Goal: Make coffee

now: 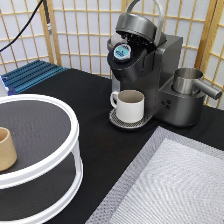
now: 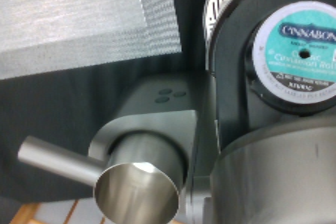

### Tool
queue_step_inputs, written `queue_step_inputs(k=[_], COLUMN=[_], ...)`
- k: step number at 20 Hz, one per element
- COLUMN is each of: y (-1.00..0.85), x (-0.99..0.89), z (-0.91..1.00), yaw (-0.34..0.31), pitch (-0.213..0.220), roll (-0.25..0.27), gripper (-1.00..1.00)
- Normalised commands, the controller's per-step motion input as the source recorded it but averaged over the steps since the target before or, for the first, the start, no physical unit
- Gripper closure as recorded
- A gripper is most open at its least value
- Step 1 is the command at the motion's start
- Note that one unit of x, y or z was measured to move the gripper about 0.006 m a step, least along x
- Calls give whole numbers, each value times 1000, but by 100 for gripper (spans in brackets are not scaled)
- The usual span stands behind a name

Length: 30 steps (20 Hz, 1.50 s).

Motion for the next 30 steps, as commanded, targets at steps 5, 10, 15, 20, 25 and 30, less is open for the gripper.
queue_step_inputs(k=[5,10,15,20,25,30], y=[162,-2,-95,-154,-472,-537], x=[92,113,157,177,99,162], z=[-55,21,-34,-17,-15,-202], yaw=[14,44,61,59,72,78], pitch=[101,106,82,63,49,30], roll=[-221,-147,-101,-66,0,21], gripper=[-100,-100,-100,-100,-100,-100])
